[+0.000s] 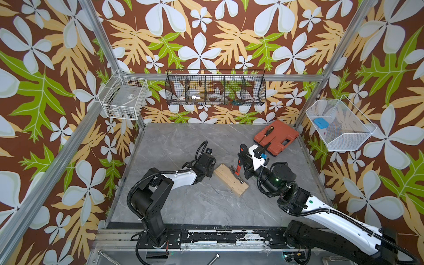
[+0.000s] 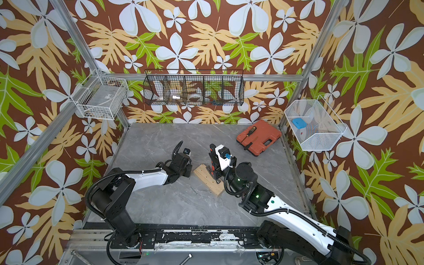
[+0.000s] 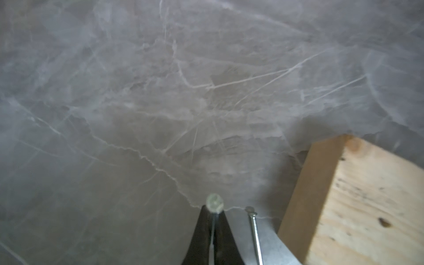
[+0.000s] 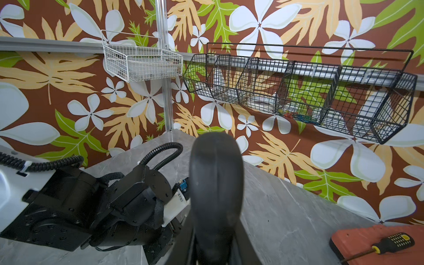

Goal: Use a claw hammer to pull out a nail
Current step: Place the nail at the center of the board.

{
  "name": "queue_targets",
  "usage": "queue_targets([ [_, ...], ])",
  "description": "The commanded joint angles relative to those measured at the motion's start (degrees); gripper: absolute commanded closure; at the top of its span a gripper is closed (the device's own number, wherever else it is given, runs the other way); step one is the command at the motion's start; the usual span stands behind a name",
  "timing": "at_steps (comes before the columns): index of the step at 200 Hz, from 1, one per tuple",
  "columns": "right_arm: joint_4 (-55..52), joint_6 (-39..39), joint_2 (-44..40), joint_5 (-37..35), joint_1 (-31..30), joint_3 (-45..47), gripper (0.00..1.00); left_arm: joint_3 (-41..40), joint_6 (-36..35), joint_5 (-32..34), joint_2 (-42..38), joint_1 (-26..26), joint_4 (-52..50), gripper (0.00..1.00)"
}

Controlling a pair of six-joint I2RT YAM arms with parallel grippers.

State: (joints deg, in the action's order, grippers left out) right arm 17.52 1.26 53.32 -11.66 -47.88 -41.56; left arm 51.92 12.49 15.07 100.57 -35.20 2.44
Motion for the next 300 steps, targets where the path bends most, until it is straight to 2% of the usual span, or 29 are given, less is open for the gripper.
queue_targets([
  [1, 4.71, 0.54, -0.58, -1.05, 0.23, 0.1, 1.0, -0.01, 4.06, -3.1, 0.8, 0.74, -1.49, 0.94],
  [71, 6.3, 5.22, 0.02, -3.0, 1.36, 1.23, 1.0, -2.0, 6.73, -3.39, 3.16, 1.45, 0.0, 0.92],
  [91, 7.05, 7.93, -0.19, -5.35, 2.01, 2.02, 1.0, -2.09, 7.19, -3.39, 3.37, 1.58, 0.11, 0.86],
  [126, 11.23, 17.27, -1.92, -6.54, 5.3, 6.21, 1.0, -3.53, 7.96, -2.49, 2.1, 1.63, 1.41, 0.75],
  [172, 15.22, 20.23, -4.4, -12.14, 6.21, 9.38, 1.0, -4.2, 7.69, -2.42, 0.11, 1.71, 2.05, 0.71],
  [199, 17.44, 23.08, -4.85, -12.98, 8.14, 10.29, 1.0, -4.28, 6.99, -3.65, -1.25, 1.71, 2.92, 0.69],
  [232, 26.87, 33.26, -4.09, -9.57, 14.67, 15.54, 1.0, -4.19, 6.71, -5.13, -2.03, 1.71, 3.91, 0.68],
  [300, 45.57, 42.6, 2.91, -12.22, 22.33, 22.04, 1.0, -6.52, 7.06, -7.23, -6.76, 1.71, 6.12, 0.62],
])
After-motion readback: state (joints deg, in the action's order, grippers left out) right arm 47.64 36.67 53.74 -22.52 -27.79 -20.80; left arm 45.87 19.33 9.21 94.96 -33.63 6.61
